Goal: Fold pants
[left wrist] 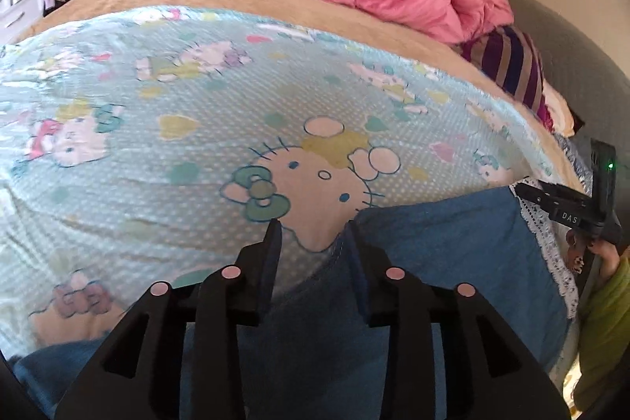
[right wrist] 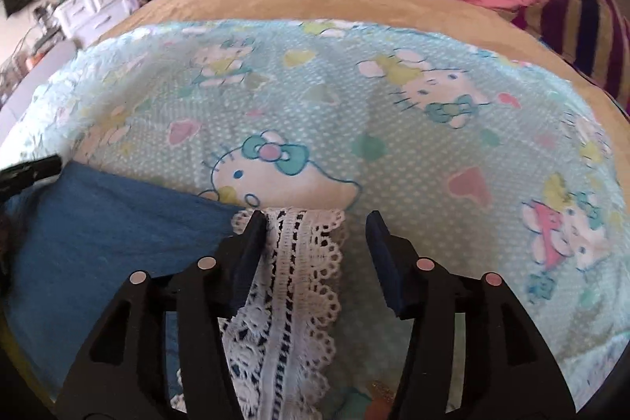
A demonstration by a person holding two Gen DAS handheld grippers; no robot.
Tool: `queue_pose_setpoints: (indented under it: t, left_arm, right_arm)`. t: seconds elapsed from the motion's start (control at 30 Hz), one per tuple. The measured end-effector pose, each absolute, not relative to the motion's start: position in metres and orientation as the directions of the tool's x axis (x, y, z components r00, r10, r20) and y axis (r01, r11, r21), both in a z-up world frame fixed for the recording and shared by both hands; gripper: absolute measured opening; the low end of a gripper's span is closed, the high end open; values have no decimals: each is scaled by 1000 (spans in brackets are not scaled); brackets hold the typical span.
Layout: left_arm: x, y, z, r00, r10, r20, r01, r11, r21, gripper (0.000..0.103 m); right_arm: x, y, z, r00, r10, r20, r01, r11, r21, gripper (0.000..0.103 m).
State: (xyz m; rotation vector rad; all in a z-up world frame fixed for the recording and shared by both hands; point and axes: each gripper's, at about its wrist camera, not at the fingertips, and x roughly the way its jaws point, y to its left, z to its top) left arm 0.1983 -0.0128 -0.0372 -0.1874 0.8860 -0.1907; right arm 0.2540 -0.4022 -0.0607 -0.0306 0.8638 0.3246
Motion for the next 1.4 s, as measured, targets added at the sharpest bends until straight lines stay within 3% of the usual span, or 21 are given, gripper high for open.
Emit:
queue_pose_setpoints:
  t: [0.07,0.37,0.47,0.67,0.83,0.93,1.0,1.2,1.4]
  left_arm:
    - [182,-8,-27,636,-243,-732,89,966,-243,53]
    - [92,-7,-23,616,-282,-736,167,959,-227,61]
    - [71,-12,-33,584,-282,-761,185,959,-214,71]
    - [61,-13,-47,563,-218,-797,149,976,-162,71]
    - [60,-22,-52,559,-177,-810,159,982,-104,78]
    - [59,-27,-53,558,-158,-815,166,983,-77,80]
    - [59,-28,-52,558,-157,-815,165,983,-77,80]
    - [58,-27,-53,555,-153,-817,157,985,-78,80]
    - [59,-26,-55,551,-154,-820,154,985,-82,80]
  right_arm:
    - [239,-412,-51,618,274,-737,-276,953,123,50]
    - [140,-454,-55,531,410,-741,-233,912,338,52]
    - [123,-456,-65,490,441,-752,-205,897,392,52]
    - [115,-448,-78,461,419,-782,-164,907,389,52]
    - [114,-436,-83,433,448,-782,-196,894,404,52]
    - [111,-428,-84,428,449,-784,-220,893,392,45]
    - [112,-428,-84,417,483,-770,-240,876,420,25]
    - [104,-421,-69,448,433,-782,-268,900,345,20]
    - [102,-419,-66,455,262,-851,-263,953,153,19]
